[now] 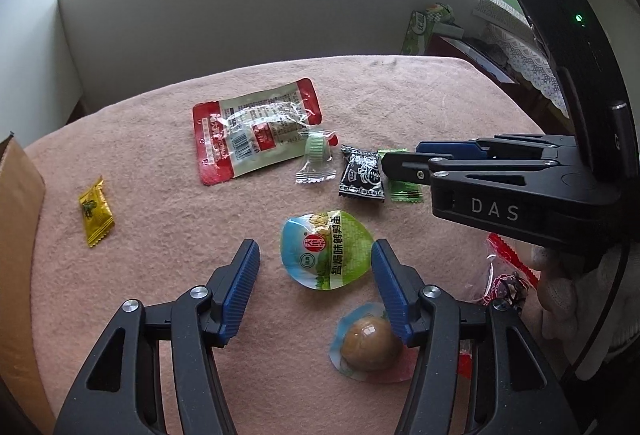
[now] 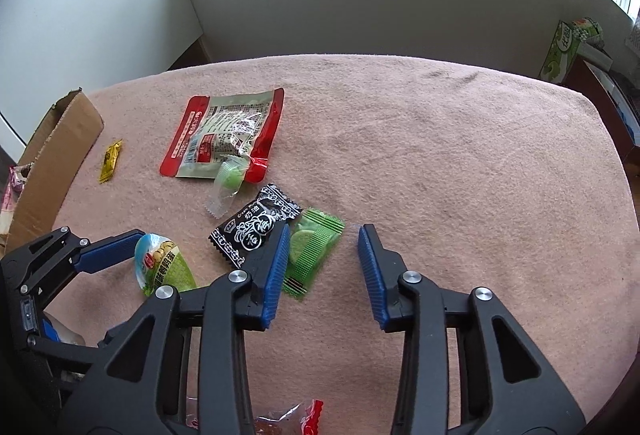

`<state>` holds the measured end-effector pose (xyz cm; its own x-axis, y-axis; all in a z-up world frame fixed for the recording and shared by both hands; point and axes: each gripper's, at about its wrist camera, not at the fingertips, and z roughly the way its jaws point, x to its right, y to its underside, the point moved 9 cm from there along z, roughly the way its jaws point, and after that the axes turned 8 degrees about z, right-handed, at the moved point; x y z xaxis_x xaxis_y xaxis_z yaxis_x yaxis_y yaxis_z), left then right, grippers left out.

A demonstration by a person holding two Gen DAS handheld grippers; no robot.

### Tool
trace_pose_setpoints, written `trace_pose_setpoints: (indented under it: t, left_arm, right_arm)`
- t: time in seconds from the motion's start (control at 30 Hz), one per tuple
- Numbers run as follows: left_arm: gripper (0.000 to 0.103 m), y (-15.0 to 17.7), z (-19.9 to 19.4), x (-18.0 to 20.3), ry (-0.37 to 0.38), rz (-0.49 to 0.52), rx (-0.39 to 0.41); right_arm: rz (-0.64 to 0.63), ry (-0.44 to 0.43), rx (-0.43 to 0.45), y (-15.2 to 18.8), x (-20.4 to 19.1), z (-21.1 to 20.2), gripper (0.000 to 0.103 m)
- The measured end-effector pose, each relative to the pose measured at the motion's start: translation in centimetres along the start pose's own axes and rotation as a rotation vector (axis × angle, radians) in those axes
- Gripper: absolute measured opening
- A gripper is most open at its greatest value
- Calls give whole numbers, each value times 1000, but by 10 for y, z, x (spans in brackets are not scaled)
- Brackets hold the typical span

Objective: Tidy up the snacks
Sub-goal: 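Move the left gripper to the jelly cup while the right gripper approaches the green candy, then grasp the jelly cup with the left gripper while the right gripper grasps the green candy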

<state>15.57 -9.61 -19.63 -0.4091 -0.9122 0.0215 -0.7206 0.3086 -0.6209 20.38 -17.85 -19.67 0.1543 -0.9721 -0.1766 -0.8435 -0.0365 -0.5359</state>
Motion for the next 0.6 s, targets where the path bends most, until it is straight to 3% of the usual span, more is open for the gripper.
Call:
trace_pose_setpoints:
  t: [0.17,0.33,0.43,0.53,0.6]
  left_arm:
    - [57,0,2,-2,-5,-6,-1]
    - [41,-2,4,-1,-17,6,1]
    - [38,-3,4,-2,-12,0,3]
    - [36,-2,3,-2,-10,-7,8]
    - [35,-1,1,-3,-12,-5,10]
  right_arm:
    - [-11,5,0,2,0,-2,37]
    - [-57,30,2,7,-8,-2,38]
    - [-80,49,3,9,-12,-1,37]
    - [-84,66,8,8,-11,-2,22]
    - [-82,62,7,8,-9,-3,19]
